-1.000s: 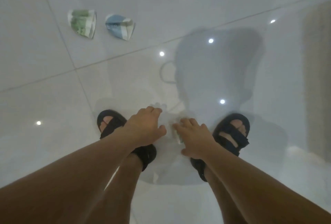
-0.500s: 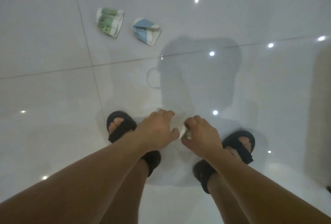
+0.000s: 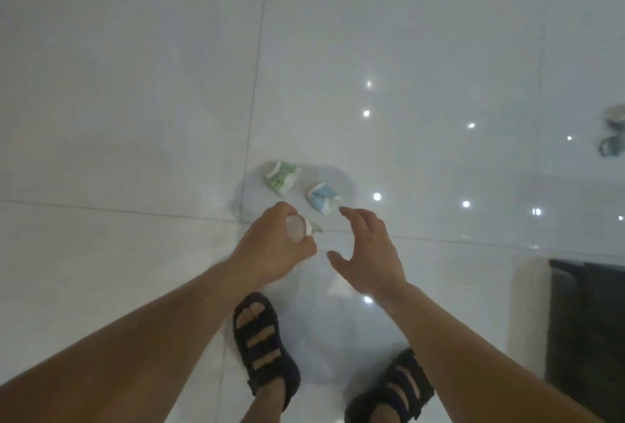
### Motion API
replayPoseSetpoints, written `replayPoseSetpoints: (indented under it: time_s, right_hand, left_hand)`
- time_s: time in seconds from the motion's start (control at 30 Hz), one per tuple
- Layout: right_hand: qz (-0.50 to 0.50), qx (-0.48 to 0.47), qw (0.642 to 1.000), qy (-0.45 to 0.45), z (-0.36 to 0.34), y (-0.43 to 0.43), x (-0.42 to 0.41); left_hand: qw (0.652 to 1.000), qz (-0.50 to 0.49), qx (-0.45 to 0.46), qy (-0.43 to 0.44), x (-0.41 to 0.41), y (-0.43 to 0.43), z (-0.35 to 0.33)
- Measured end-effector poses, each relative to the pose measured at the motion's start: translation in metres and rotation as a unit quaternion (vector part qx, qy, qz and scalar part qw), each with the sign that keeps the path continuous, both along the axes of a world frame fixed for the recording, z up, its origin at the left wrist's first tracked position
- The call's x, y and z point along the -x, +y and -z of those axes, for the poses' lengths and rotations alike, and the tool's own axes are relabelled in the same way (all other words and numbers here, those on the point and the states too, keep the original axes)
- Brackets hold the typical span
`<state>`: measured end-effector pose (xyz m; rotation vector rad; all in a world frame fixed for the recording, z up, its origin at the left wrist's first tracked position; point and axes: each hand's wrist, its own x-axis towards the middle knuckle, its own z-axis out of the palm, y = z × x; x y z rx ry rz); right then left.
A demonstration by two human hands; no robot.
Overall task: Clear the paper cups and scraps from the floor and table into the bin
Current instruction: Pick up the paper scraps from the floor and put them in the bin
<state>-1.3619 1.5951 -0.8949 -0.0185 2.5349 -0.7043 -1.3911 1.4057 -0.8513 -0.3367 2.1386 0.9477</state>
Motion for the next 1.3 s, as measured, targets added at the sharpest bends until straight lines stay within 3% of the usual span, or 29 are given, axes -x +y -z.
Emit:
replayPoseSetpoints:
  time_s: [0.23, 0.47, 0.57, 0.67, 0.9, 1.17, 1.3]
  right_hand:
    - [0.007, -0.073, 0.994, -0.078, 0.090, -0.018, 0.070]
    - [-0.094, -0.138, 0.983, -0.081, 0.201, -0.027, 0.078]
    - [-0.146, -0.165, 0.975, -0.037, 0.220, -0.025, 0.068]
    - [-0.123, -0.139, 0.981, -0.055, 0.212, -0.022, 0.068]
    - [-0.034, -0.043, 0.998, -0.028, 0.075, -0.014, 0.131]
    - [-0.073, -0.030, 0.995, 0.053, -0.189, -0.004, 0.237]
    - [-0.043, -0.032, 0.997, 0.059, -0.320, 0.005, 0.275]
  left_hand:
    - [0.996, -0.044, 0.066, 0.035, 0.043, -0.044, 0.059]
    - [0.994, -0.079, 0.056, 0.052, 0.047, -0.041, 0.146]
    - [0.995, -0.074, 0.051, 0.047, 0.045, -0.039, 0.163]
    - [0.995, -0.059, 0.071, 0.036, 0.052, -0.037, 0.159]
    - [0.992, -0.040, 0.081, 0.085, 0.121, -0.020, 0.047]
    - [0.985, -0.043, 0.068, 0.149, 0.228, 0.009, -0.195]
    - [0.980, -0.061, 0.083, 0.171, 0.256, 0.006, -0.318]
